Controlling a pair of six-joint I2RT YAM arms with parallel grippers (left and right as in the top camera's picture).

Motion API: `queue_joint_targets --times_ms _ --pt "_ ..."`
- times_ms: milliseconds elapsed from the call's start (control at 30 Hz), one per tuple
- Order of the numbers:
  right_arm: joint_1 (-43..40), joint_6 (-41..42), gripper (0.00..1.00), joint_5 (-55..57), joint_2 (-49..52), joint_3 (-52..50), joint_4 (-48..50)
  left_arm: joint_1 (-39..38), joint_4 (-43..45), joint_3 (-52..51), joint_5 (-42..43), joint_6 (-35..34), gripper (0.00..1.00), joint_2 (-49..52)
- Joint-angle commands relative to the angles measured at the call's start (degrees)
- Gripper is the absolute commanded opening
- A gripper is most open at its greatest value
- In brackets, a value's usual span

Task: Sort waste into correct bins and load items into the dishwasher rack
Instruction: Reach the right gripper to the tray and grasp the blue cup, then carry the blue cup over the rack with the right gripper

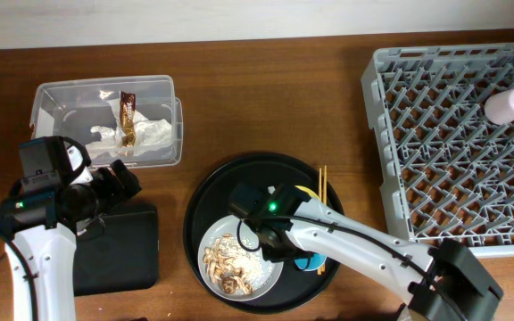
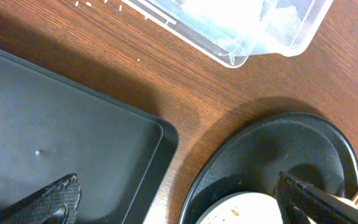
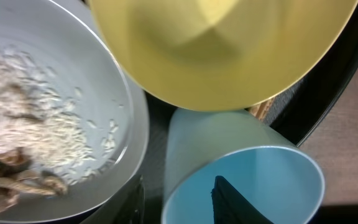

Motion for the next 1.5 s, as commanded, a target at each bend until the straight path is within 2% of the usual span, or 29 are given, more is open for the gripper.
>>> queue_joint_targets --times_ms 0,100,167,300,333,533,700,800,933,1033,1100,1167,1233,1333,1467 --pt "0.39 1.60 0.37 1.60 0.72 -2.25 0.11 0.26 -0.04 0.76 -0.22 -0.72 0.99 -0.66" --pt "0.35 1.60 0.37 1.51 0.66 -2.08 0.17 0.26 -0.07 0.76 -0.22 -0.72 0.99 -0.66" --pt "0.35 1.57 0.31 1.29 0.59 -1.40 -0.11 0.26 -0.07 0.76 -0.22 -0.72 0.99 -0.66" --pt "0.35 1.38 0.06 0.87 0.59 2.43 -2.84 0.26 -0.07 0.76 -0.22 -0.72 0.99 -0.66" --pt "0.35 1.33 0.04 0.87 0.59 3.74 -4.13 0.26 -0.04 0.76 -0.22 -0.72 0.99 -0.66" --pt "-0.57 -1.73 0.04 1.07 0.26 16.13 -15.28 0.26 -0.07 0.76 -0.22 -0.72 0.99 -0.66" --pt "-6.10 -12.07 0.04 1.38 -2.23 34.42 -24.61 0.26 -0.04 0.76 -0.22 -0.72 0.99 -0.66" --pt "-14.67 -19.82 0.04 4.24 -4.37 46.58 -28.04 0.26 -0.04 0.76 -0.22 -0.72 0.99 -0.66" --pt "-32.76 -28.22 0.04 6.08 -5.86 59.30 -29.09 0.26 -0.04 0.76 -0.22 -0.72 1.00 -0.66" --pt "-50.10 -31.71 0.04 5.92 -5.84 62.45 -27.30 0.26 -0.04 0.76 -0.22 -0.72 0.99 -0.66" --pt "-58.69 -33.75 0.04 5.51 -5.11 62.31 -25.31 0.26 -0.04 0.76 -0.22 -0.72 0.99 -0.66" --pt "-69.13 -35.30 0.04 -1.33 -2.84 62.20 -22.25 0.26 -0.07 0.76 -0.22 -0.72 0.99 -0.66" --pt "-75.80 -39.65 0.04 -10.43 -0.42 62.14 -19.50 0.26 -0.04 0.76 -0.22 -0.72 0.99 -0.66" --pt "-83.52 -45.90 0.04 -25.57 4.94 62.12 -15.56 0.26 -0.04 0.76 -0.22 -0.72 0.99 -0.66" --pt "-88.54 -51.67 0.04 -43.10 15.30 62.12 -10.25 0.26 -0.04 0.76 -0.22 -0.72 0.99 -0.66"
